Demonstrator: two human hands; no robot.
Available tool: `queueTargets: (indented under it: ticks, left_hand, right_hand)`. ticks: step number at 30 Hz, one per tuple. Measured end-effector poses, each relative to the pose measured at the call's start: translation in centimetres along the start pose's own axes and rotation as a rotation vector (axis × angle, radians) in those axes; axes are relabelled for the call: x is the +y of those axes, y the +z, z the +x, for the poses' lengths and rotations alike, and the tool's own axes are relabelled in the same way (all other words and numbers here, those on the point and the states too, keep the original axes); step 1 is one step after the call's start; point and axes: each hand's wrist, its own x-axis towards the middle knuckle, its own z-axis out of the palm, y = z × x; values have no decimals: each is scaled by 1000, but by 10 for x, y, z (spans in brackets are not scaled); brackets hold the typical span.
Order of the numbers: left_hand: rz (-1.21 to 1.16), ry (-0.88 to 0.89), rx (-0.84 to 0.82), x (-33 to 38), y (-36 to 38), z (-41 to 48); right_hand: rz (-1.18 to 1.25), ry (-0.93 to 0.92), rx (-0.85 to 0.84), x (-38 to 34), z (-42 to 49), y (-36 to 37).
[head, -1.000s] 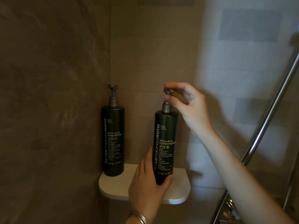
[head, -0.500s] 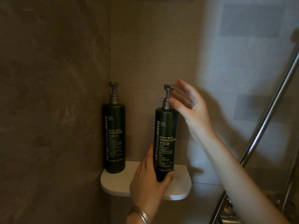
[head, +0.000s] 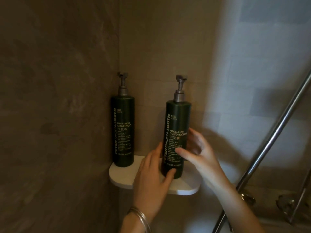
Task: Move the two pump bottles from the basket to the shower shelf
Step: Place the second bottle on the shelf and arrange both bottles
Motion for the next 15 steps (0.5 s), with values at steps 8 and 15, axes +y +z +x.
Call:
queueTargets:
  ticks: [8, 15]
  left_hand:
    - [432, -35, 356, -33, -29, -7]
    - [443, -154, 344, -36, -30, 4]
  right_hand:
    - [-96, 11, -6, 9, 16, 20]
    - [-151, -8, -37, 17, 26, 37]
